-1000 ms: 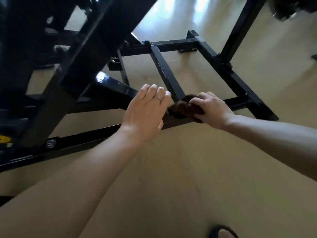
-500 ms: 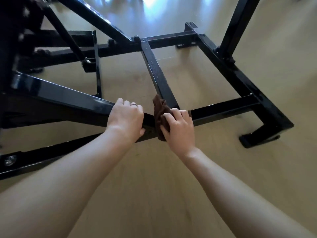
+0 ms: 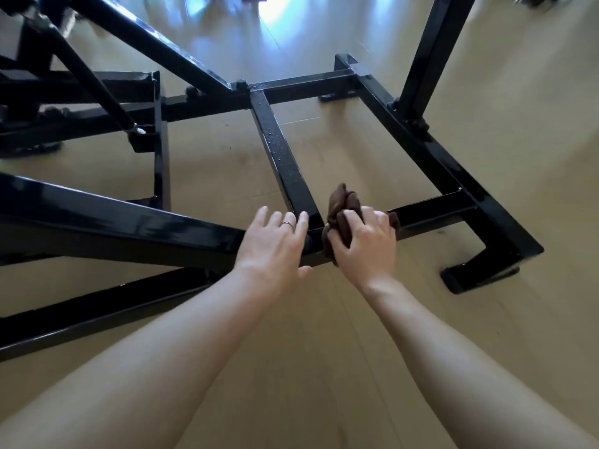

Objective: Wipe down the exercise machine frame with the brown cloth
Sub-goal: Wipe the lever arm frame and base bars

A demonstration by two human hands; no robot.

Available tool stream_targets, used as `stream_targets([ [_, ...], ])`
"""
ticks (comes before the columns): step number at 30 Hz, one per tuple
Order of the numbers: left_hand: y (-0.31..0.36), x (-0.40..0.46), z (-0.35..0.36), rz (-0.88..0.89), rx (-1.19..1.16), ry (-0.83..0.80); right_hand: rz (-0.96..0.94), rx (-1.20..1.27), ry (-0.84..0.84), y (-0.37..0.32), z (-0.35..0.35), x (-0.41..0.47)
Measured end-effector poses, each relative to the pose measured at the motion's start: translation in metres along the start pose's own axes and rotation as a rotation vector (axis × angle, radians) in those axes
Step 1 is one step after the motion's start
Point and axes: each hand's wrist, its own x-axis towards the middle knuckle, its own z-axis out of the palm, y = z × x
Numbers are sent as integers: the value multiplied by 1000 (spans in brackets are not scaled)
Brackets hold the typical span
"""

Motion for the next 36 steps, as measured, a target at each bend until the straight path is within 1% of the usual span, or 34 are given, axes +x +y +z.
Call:
stream_targets([
  [3, 19, 14, 13, 73, 25, 3, -75, -10, 56, 8, 4, 0],
  [6, 23, 13, 29, 67, -14, 32, -258, -48, 45, 32, -2, 8],
  [7, 21, 14, 31, 72, -36, 48, -275, -65, 46, 48, -8, 14],
  [8, 19, 15, 33, 79, -53, 67, -233, -76, 60, 66, -15, 23],
  [10, 16, 17, 36, 78, -85, 96, -24, -86, 89, 99, -28, 40],
  [12, 19, 17, 38, 69, -108, 110, 160, -119, 73, 112, -33, 49],
  [13, 20, 17, 39, 61, -129, 107, 191, -135, 53, 110, -31, 49],
  [14, 20, 17, 39, 48, -148, 105, 180, -128, 34, 102, -30, 47],
  [19, 16, 17, 34, -14, -181, 87, -130, 78, -78, 27, -10, 14],
  [22, 17, 16, 32, -41, -207, 89, -159, 223, -65, -8, 3, -7],
  [26, 17, 15, 28, -49, -254, 89, -188, 247, -46, -7, 3, -10],
  [33, 17, 11, 22, -111, -383, 48, -135, 267, -23, -16, 5, -14],
  [36, 18, 10, 18, -113, -366, 8, -199, 251, -13, -6, 5, -10],
])
